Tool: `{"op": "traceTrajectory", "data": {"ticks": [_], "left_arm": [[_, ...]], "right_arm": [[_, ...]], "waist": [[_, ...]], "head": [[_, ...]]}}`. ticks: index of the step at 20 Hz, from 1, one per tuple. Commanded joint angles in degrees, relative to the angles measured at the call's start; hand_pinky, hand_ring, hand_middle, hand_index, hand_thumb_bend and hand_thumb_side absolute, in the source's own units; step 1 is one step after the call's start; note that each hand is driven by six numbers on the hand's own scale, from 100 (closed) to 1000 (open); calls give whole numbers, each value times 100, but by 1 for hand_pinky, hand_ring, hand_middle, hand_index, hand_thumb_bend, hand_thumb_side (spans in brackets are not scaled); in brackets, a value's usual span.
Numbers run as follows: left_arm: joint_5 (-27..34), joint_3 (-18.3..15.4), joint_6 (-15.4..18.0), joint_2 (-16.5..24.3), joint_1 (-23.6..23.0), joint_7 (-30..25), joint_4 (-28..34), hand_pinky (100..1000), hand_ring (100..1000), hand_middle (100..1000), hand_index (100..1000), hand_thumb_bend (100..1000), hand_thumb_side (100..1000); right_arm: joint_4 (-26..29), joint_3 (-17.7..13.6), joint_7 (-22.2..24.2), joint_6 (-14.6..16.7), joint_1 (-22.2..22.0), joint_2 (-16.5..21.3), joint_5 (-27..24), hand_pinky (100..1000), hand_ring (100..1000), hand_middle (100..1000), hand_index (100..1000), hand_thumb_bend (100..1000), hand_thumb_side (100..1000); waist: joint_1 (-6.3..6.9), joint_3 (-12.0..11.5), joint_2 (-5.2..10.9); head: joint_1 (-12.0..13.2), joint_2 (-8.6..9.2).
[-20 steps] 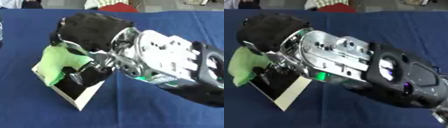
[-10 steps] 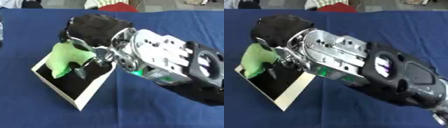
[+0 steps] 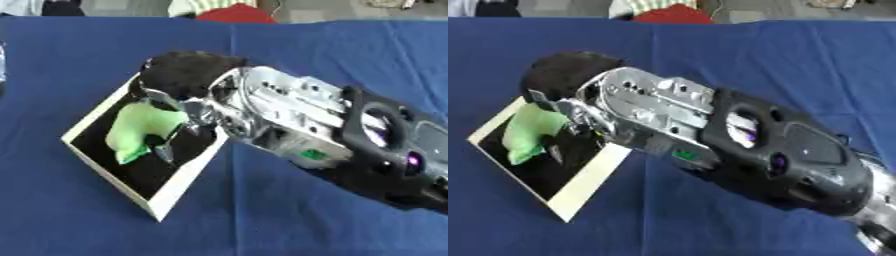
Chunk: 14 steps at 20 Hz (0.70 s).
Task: Pick up objects on the table and place them in the box.
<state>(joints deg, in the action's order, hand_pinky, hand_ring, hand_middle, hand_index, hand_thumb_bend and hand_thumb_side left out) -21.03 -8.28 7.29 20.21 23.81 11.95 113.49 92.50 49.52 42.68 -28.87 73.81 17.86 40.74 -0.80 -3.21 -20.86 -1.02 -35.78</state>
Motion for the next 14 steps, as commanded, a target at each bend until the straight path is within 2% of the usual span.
{"op": "traceTrajectory", "data": {"ticks": [1,5,8,9,10,14], "left_arm": [[13,1,8,66,63,-8,110,519,639,533,776,236,552],[23,7,10,57,57,-18,110,520,639,534,777,235,552],[24,6,12,50,69,-17,110,520,639,534,777,236,552],[23,6,11,49,68,-16,110,520,639,534,777,236,552],[22,4,9,49,66,-15,110,520,640,535,777,236,552],[23,7,5,50,66,-13,110,521,640,534,778,236,552]], "right_arm": [[-331,-43,735,-411,102,-94,107,729,684,579,712,100,209],[-680,-93,809,-213,163,-226,301,741,730,616,737,100,216],[-1038,-132,908,-78,188,-341,510,753,784,705,799,100,236],[-1129,-162,918,-19,185,-370,544,760,801,734,820,100,286],[-1186,-189,923,42,186,-387,556,770,824,762,841,100,407],[-1233,-253,928,234,239,-412,602,800,882,821,890,100,585]], "waist": [[43,-15,102],[47,-15,106],[44,-25,112],[44,-31,112],[44,-35,113],[38,-30,114]], "head": [[-16,-19],[-17,-21],[-29,-7],[-26,-2],[-22,-4],[-11,-21]]}}
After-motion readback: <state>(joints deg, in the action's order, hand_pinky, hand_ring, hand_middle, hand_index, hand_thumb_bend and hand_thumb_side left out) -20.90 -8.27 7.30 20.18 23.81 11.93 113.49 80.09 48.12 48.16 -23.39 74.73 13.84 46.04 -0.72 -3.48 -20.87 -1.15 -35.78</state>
